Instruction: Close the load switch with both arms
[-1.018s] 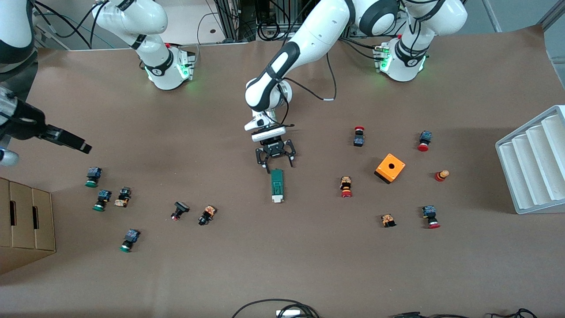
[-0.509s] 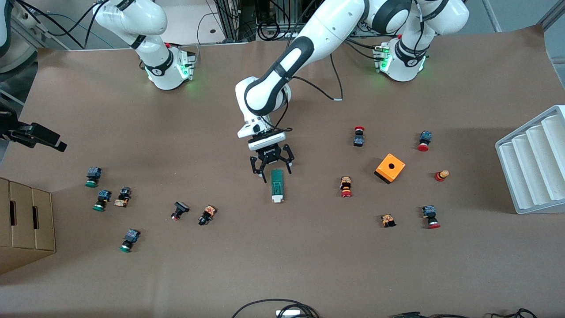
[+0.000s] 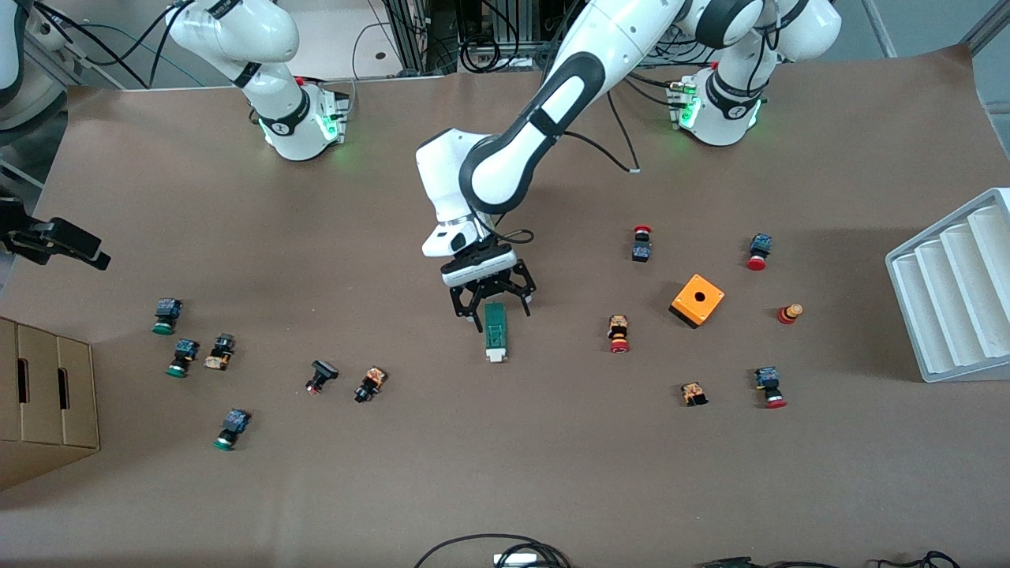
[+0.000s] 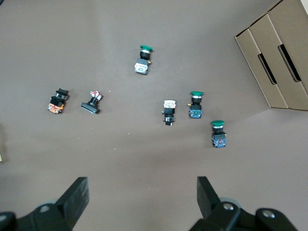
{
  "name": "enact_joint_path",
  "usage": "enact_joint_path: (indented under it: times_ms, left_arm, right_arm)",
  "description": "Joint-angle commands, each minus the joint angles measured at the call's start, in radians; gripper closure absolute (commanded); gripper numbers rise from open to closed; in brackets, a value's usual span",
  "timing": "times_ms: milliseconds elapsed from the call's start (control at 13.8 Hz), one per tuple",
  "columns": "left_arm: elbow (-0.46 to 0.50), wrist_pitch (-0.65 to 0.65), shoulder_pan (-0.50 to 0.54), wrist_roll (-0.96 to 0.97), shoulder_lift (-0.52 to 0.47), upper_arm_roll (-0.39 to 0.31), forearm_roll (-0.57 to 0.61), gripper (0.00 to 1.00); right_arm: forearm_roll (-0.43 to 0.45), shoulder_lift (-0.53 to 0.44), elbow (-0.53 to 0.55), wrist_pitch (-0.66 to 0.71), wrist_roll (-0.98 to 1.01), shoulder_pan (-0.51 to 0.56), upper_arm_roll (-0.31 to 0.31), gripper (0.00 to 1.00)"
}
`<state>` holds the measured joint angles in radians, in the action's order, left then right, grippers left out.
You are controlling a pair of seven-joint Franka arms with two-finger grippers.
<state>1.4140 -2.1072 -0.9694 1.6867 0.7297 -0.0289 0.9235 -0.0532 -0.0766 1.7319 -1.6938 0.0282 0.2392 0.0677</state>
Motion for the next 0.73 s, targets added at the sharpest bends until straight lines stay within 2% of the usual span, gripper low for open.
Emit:
enact_joint_path:
  times_ms: [0,655]
  left_arm:
    - [0.017,-0.007,0.034,-0.155,-0.064,0.011,-0.089,0.0]
    - [0.02,0.006,0.161,-0.614,-0.211,0.01,-0.371,0.0]
  right_arm:
    - [0.027,0.0,-0.005,-0.009,0.022,0.003,0.0,0.0]
    - [0.033,0.012,-0.02,-0.014,0.039,0.005,0.001,0.0]
